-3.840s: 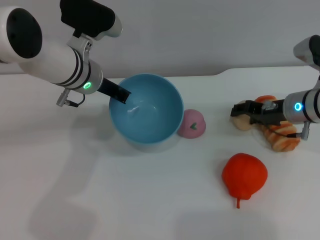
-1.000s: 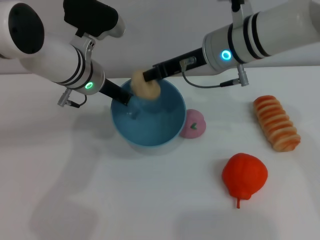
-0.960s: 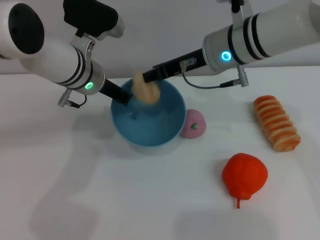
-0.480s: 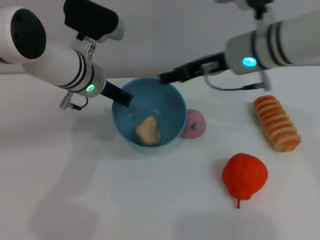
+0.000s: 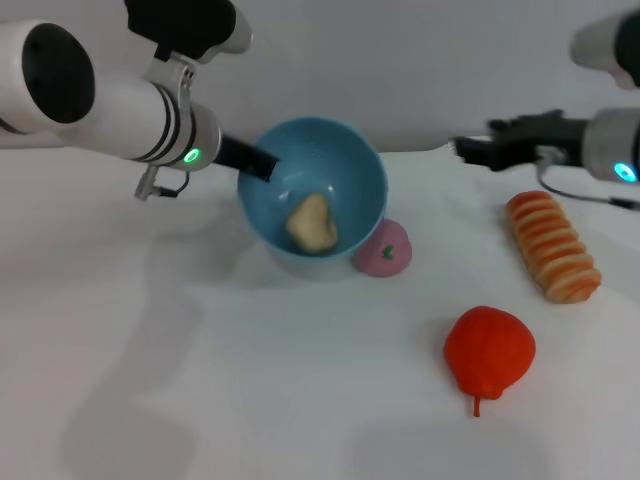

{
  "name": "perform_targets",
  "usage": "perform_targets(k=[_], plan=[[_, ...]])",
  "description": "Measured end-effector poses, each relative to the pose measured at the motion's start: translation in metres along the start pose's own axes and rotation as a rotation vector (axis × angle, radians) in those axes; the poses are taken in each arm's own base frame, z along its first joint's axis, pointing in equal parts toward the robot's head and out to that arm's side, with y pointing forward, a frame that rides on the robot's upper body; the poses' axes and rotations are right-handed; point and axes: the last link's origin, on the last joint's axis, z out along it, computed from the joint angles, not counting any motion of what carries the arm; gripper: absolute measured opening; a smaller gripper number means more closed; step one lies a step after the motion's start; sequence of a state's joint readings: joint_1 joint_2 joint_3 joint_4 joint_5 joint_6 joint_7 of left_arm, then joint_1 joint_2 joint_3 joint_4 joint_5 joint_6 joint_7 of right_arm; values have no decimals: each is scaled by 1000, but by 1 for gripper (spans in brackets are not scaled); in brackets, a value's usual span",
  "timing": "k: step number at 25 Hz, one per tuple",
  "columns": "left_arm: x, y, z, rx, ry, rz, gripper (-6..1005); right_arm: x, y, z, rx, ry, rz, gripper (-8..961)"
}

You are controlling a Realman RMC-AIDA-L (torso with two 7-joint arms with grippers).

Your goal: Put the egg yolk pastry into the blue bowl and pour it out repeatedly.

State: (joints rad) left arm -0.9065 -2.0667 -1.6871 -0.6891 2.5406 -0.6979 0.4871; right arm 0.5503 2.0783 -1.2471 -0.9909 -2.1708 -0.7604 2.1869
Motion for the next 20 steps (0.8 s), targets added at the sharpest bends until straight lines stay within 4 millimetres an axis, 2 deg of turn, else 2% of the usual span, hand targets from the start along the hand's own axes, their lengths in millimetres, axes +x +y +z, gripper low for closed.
perform_targets(k=[3,6,12,16,20], plan=[[11,7,1,9,61,36,-2,24,-14,-4,70,-14,44,498],[25,16,1,18,131,87,-1,43,-19,-9,79,-49,94,498],[58,35,-7,48,309,194,-1,63,-18,-28,48,-238,138,497],[67,38,-10,59,360,211,-2,82,-22,-38,70,-344,148,497],[72,40,-12,64,386,225,-2,99,-33,-48,162,-388,144,497]])
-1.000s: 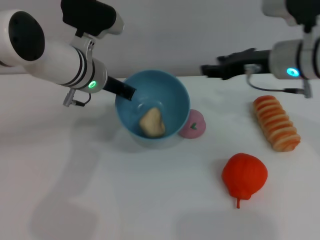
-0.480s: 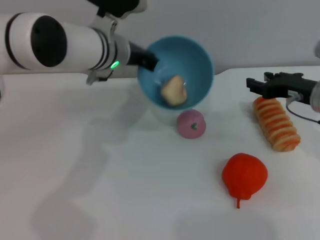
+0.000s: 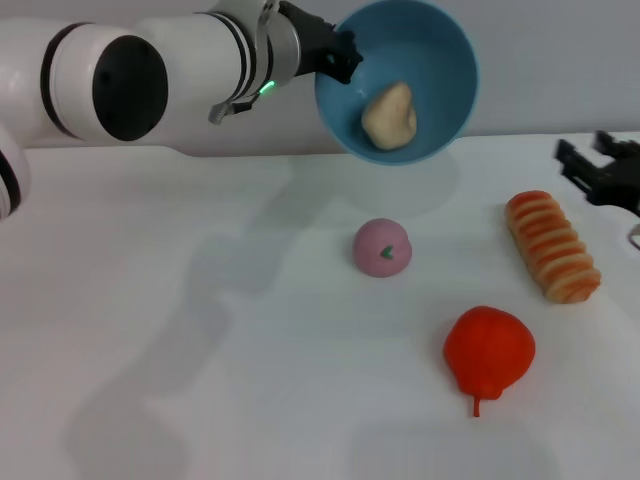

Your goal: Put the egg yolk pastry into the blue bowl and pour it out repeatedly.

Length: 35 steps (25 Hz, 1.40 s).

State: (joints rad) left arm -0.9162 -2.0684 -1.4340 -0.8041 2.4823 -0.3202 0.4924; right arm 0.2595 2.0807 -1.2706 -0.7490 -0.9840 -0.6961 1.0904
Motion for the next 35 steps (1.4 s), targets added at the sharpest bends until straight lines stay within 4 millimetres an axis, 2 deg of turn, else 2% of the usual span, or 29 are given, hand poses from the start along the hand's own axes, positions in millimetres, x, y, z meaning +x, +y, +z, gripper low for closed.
perform_targets(k=[8,13,15,22,30,35], plan=[[3,-2,0,23,42,9,-2,16,-38,-28,204,-49,-25,497],[6,4,0,24,72,37,-1,22,-45,-46,220,-137,-10,498],[13,13,0,12,107,74,-1,24,-45,-49,219,-153,5,498],[26,32,-9,15,259,147,-2,28,-44,-48,222,-145,21,515],[29,74,-13,-22,432,274,-1,29,-41,-40,209,-136,31,508],[33,76,-12,-16,466,298,-1,30,-41,-40,208,-133,33,504]])
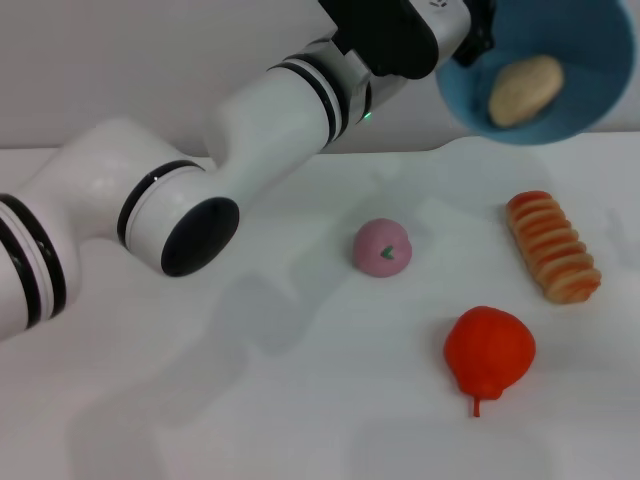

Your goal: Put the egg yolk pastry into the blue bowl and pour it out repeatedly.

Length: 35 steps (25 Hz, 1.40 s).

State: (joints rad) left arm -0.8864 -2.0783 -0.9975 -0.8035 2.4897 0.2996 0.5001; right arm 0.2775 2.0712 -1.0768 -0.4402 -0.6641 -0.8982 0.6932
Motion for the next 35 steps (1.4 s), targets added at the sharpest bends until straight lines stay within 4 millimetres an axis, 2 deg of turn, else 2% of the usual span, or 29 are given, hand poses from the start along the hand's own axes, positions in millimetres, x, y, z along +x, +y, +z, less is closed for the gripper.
perform_targets(k=[6,16,20,30,35], plan=[[8,2,-6,38,99,69,-1,3,1,-1,1,11,6,499],[11,12,-8,16,127,100,-2,4,1,1,4,11,14,490],[14,21,-17,28,215,176,-2,4,1,1,4,10,14,486],[18,25,-21,41,265,258,-2,4,3,5,3,12,25,478],[24,37,-27,37,335,348,-1,4,3,6,4,12,26,473]])
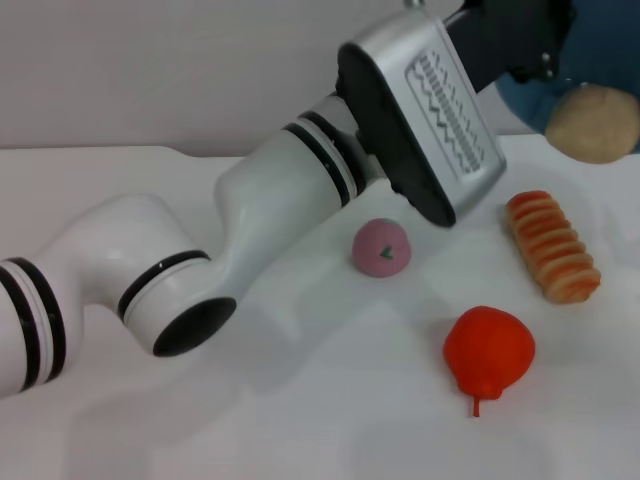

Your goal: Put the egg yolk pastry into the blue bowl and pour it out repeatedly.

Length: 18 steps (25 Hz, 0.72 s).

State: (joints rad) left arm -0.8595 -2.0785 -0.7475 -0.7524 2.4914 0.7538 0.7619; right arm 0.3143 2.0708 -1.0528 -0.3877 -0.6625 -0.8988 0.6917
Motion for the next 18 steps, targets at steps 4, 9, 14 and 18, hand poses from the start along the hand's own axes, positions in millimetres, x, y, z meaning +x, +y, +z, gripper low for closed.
perform_targets(k=[4,9,14,18], plan=[[6,0,0,9,30,21,-1,0,0,0,0,0,1,470],[13,-3,5,19,59,63,-2,-1,1,2,-3,-2,0,466],[21,-6,12,27,87,116,-2,-1,2,3,-7,-2,1,461],[27,-7,14,38,110,152,-2,0,4,4,-10,1,4,458]])
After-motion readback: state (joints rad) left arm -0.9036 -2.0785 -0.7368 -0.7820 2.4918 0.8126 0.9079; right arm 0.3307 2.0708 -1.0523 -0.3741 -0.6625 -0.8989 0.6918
